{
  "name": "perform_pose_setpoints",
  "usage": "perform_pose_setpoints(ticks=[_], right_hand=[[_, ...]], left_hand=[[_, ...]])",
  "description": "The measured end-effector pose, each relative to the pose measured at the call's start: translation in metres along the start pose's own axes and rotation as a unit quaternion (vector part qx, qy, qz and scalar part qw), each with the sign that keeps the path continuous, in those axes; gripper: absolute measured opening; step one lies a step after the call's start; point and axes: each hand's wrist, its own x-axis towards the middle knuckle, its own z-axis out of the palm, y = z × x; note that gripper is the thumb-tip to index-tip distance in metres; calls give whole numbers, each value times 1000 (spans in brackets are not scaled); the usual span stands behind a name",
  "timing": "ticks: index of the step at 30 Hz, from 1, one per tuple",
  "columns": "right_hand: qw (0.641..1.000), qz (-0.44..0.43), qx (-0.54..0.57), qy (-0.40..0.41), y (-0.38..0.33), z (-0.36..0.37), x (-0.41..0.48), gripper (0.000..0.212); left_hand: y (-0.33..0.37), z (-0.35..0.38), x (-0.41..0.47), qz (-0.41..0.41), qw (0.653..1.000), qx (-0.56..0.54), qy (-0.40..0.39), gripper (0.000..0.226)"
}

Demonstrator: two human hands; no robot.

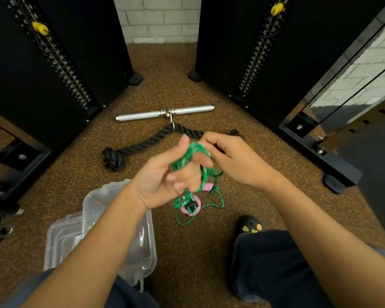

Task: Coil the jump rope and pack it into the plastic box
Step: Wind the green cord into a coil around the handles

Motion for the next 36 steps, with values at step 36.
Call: perform_pose_setpoints(ticks=[36], right_hand=[[997, 66, 36, 32, 6, -18, 2, 3]], left_hand=[[4, 12, 2, -59, 928, 313, 195, 49]])
